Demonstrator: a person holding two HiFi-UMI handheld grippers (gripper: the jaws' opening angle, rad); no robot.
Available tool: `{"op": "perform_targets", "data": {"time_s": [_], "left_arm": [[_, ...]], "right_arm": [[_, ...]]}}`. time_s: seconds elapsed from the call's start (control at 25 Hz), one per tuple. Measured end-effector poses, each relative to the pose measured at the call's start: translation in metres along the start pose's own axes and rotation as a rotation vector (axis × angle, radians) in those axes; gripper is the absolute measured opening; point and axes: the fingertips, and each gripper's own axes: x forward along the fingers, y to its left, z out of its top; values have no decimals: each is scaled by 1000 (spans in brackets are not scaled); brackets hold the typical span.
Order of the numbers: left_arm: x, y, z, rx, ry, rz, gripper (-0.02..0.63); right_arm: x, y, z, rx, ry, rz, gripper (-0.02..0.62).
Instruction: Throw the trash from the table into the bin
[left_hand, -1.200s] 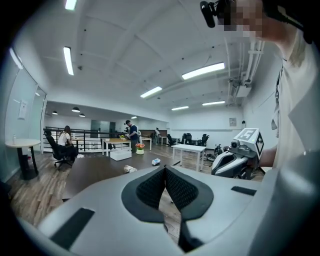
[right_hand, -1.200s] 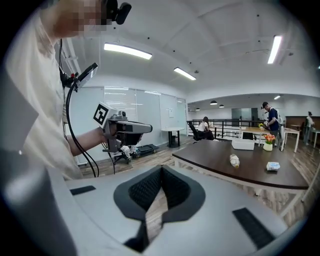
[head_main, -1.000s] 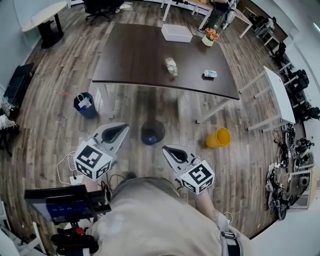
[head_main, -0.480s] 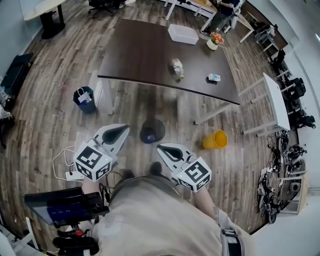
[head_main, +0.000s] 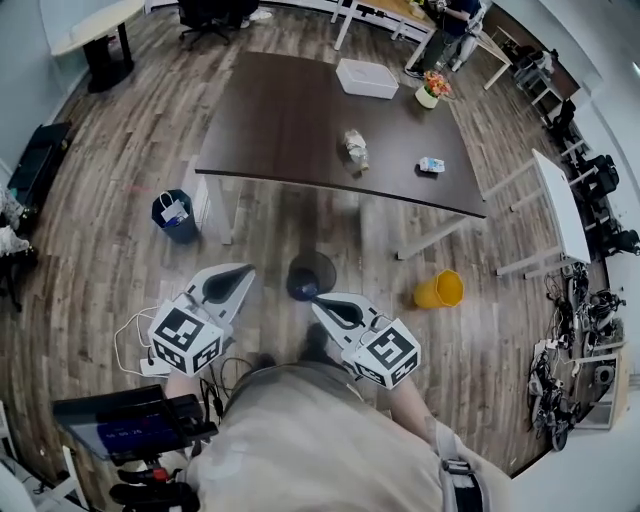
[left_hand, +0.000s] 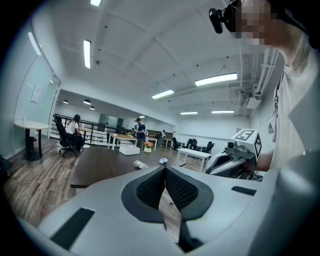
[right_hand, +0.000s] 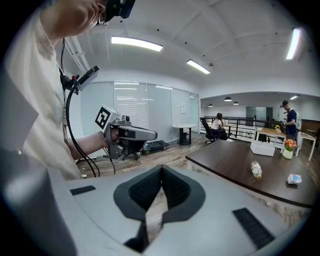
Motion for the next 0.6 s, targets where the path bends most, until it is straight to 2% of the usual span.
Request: {"op": "perform_targets", "data": {"time_s": [0.24, 0.36, 0.44, 0.6], "left_arm": [[65, -5, 10, 33, 47, -28, 14], [109, -11, 16, 114, 85, -17, 14], [137, -20, 22, 159, 105, -38, 14], [187, -38, 39, 145, 104, -75, 14]], "right_arm": [[-25, -52, -17, 53, -19, -56, 11], [-48, -91, -29, 104, -35, -110, 11], [-64, -118, -35, 137, -51, -140, 11], [-95, -174, -39, 172, -84, -184, 11]]}}
